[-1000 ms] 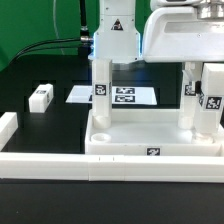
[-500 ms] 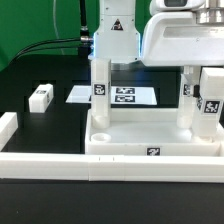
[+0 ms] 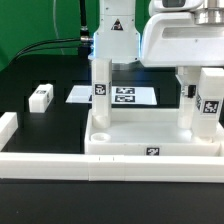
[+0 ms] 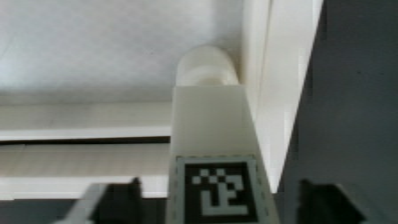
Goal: Assemble desk
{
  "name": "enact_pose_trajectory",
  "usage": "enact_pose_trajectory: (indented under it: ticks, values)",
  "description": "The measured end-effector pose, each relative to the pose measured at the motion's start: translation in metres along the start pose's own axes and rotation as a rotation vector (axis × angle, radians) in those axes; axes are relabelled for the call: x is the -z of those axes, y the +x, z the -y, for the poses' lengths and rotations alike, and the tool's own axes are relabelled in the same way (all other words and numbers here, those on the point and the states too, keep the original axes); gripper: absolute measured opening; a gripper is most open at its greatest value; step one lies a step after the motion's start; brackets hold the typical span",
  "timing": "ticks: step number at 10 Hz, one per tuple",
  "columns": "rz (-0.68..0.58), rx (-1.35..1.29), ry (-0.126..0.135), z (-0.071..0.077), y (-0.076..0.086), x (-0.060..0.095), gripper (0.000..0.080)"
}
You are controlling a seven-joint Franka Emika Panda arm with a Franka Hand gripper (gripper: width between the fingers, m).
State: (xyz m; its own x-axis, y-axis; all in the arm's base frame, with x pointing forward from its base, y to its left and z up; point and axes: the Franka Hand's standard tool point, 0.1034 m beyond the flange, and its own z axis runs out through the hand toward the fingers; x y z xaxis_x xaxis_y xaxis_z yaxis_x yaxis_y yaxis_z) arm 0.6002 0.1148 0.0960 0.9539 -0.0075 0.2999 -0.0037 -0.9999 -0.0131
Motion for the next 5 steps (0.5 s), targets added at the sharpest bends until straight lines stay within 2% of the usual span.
enact_pose_trajectory:
  ticks: [1,2,5]
  values:
    - [0.008,0.000,0.002,0.001,0.001,0.003,0.0533]
    - [0.004,-0.003,0.004,0.000,0.005,0.009,0.0624]
    - [0.029,-0.009,0.012,-0.003,0.015,0.030,0.0648]
